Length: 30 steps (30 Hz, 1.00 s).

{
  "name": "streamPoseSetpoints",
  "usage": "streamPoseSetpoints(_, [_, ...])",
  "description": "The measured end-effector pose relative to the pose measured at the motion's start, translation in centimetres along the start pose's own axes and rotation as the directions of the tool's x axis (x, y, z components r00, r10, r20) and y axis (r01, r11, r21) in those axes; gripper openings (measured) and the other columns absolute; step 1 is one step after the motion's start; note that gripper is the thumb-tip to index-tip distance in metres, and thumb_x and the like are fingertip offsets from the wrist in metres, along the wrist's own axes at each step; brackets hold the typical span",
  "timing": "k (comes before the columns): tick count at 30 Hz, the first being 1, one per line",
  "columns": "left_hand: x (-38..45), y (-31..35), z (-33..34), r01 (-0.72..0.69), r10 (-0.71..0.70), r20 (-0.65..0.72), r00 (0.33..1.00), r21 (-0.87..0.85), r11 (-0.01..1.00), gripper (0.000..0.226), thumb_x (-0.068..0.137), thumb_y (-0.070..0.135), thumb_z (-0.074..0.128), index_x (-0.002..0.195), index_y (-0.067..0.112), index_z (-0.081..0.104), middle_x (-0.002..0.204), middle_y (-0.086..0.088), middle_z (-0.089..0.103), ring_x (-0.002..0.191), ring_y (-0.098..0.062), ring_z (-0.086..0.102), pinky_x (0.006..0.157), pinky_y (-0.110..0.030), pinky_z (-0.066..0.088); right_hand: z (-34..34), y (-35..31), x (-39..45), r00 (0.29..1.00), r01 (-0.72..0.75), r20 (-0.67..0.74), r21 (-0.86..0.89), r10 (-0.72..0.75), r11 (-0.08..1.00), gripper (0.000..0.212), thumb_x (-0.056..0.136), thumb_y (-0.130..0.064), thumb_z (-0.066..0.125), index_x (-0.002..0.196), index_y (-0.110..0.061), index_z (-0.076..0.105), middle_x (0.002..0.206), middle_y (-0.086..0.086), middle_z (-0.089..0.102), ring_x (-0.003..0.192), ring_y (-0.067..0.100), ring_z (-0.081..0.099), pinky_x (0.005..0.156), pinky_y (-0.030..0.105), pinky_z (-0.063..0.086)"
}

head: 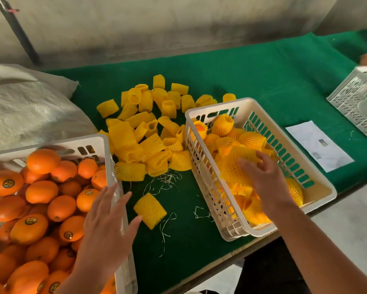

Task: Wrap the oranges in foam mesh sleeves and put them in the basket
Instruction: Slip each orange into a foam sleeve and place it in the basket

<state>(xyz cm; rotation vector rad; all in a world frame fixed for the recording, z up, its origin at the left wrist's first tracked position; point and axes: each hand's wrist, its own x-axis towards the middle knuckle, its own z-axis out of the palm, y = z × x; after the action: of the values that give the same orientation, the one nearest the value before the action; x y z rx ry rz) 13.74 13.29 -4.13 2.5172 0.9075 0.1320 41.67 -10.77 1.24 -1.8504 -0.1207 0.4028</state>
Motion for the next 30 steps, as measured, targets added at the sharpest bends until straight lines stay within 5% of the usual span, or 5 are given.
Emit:
streamPoseSetpoints(3, [-0.6,-1.5,1.7,0.107,-0.103,0.090,0.991,-0.036,0.994,0.083,0.092,0.058,0.062,0.162,0.037,0.023,0.171,0.010,-0.017,0.158,-0.019,-0.016,0.125,-0.052,0.013,-4.0,1.7,4.2,0.981,-0.018,-0.194,-0.220,-0.026,0.975,0.058,0.074,-0.067,0.076,0.123,-0.042,0.059,0.102,-0.014,0.069,0.091,0.014,0.066,0.064,0.029,0.051])
streamPoseSetpoints(7, [-0.4,-1.2,2.8,0.188,-0.173,0.117,0.978,-0.130,0.974,0.080,0.093,0.053,0.062,0.162,0.040,0.022,0.166,0.019,-0.027,0.159,-0.021,-0.012,0.125,-0.054,0.017,-7.9,4.6,8.8,0.954,-0.106,-0.292,-0.521,-0.060,0.847,0.072,0.081,-0.052,0.082,0.141,-0.030,0.050,0.124,0.003,0.066,0.105,0.031,0.065,0.089,0.053,0.058])
streamPoseSetpoints(10, [-0.1,-1.2,3.0,0.214,-0.199,0.107,0.974,-0.144,0.966,0.077,0.093,0.043,0.070,0.159,0.040,0.030,0.169,0.017,-0.020,0.159,-0.025,-0.006,0.122,-0.057,0.022,-9.5,5.9,10.6,0.953,-0.144,-0.296,-0.642,-0.070,0.753,0.078,0.083,-0.045,0.082,0.148,-0.023,0.046,0.133,0.010,0.063,0.117,0.036,0.060,0.098,0.056,0.053])
streamPoseSetpoints(23, [0.2,-0.9,3.2,0.230,-0.222,0.066,0.973,-0.180,0.956,0.061,0.089,0.022,0.079,0.142,0.034,0.053,0.169,0.013,-0.004,0.158,-0.029,0.008,0.119,-0.058,0.032,-10.1,7.4,9.8,0.933,-0.116,-0.335,-0.626,-0.131,0.771,0.060,0.095,-0.033,0.073,0.147,-0.017,0.049,0.138,0.011,0.060,0.126,0.036,0.056,0.109,0.059,0.046])
streamPoseSetpoints(30, [-0.5,-1.0,3.1,0.179,-0.177,0.029,0.984,-0.224,0.958,0.061,0.094,0.030,0.072,0.146,0.044,0.045,0.168,0.022,-0.008,0.159,-0.025,0.010,0.114,-0.056,0.041,-4.8,5.5,4.5,0.932,0.144,-0.184,-0.605,-0.313,0.783,0.030,0.099,-0.036,0.066,0.127,-0.023,0.067,0.124,0.001,0.070,0.115,0.023,0.062,0.091,0.037,0.049])
